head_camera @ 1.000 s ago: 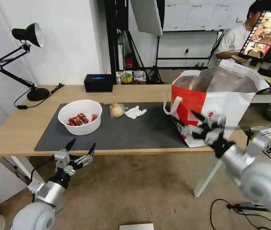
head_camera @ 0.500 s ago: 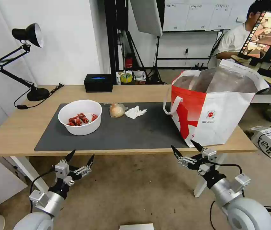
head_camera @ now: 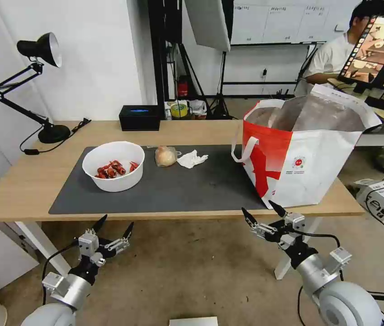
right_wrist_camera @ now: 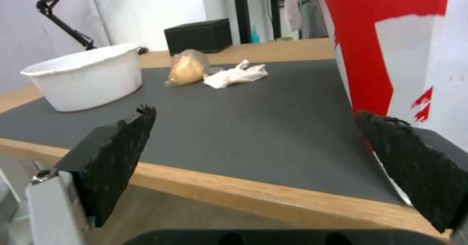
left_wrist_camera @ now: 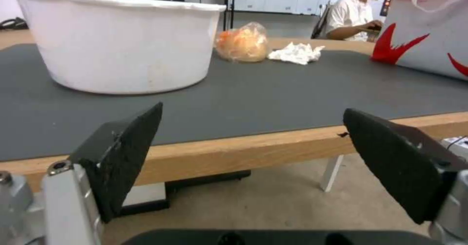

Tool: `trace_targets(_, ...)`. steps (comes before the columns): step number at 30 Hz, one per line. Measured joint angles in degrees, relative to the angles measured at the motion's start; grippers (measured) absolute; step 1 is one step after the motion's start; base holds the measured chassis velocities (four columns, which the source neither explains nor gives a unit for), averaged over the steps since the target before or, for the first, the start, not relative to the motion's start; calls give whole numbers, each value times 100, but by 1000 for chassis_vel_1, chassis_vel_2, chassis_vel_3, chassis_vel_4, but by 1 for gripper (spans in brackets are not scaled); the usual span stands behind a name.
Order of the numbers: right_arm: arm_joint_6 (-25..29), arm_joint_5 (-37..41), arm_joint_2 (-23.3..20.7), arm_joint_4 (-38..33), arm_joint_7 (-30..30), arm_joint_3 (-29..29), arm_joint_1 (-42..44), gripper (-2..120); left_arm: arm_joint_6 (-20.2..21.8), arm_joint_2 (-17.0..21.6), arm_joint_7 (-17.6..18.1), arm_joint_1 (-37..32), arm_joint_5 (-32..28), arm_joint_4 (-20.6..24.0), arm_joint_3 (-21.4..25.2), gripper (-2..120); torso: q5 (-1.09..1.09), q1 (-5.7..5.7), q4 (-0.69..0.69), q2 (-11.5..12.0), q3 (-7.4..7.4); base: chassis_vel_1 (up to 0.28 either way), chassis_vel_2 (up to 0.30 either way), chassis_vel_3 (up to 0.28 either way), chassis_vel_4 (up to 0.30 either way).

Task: Pick up the trash from the table and place it into the takeout bag.

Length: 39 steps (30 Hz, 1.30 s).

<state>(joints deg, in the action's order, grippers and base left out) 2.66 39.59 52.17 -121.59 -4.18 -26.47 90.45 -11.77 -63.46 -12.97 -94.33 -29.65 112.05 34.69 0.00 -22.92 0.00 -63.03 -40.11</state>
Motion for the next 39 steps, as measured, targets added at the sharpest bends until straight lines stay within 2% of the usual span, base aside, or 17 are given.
trace_targets(9,-35,-20,113,121,36,167,-169,100,24,-31,21,30,-97,-25,-30,100,0,0,-1,0,0,0,0,0,0)
trace_targets(15,-214,76,-4,231,333,753,-988,100,26,-11,24,72,63,29,-30,100,1,0,0,1,-1,0,0,0,0)
trace_targets(18,-482,264,-79,392,462,1184,-1780,100,44,-23,24,83,175,82,-37,100,-1,0,0,0,-1,0,0,0,0)
trace_targets(21,-622,352,-40,484,491,1326,-2117,100,63,-40,29,83,174,103,-45,100,0,0,-1,1,-1,0,0,0,0)
trace_targets(24,-929,447,101,819,609,1815,-2997,100,120,-93,47,99,224,117,-58,100,0,0,1,1,-1,0,0,0,0)
trace_targets(25,-929,447,101,819,609,1815,-2997,100,120,-93,47,99,224,117,-58,100,0,0,1,1,-1,0,0,0,0)
trace_targets(29,-1270,467,408,1410,1020,2720,-4084,100,148,-140,58,154,313,96,-82,100,0,0,0,1,-1,0,0,0,0)
trace_targets(30,-1270,467,408,1410,1020,2720,-4084,100,148,-140,58,154,313,96,-82,100,0,0,0,1,-1,0,0,0,0)
trace_targets(32,-1467,587,612,1785,1395,3153,-4645,100,157,-163,63,158,322,86,-79,100,-1,0,1,1,-1,0,0,0,0)
trace_targets(34,-1504,622,663,1874,1514,3242,-4776,100,160,-168,65,159,324,80,-72,100,-1,0,0,1,-1,0,0,0,0)
trace_targets(36,-1778,777,1020,2443,2168,3676,-5598,100,160,-185,64,158,314,32,-22,100,-1,-1,2,1,-1,0,0,0,0)
trace_targets(39,-2019,806,1284,2907,2510,3906,-6106,100,163,-186,61,151,223,9,-9,100,-2,-1,1,1,-1,0,0,0,0)
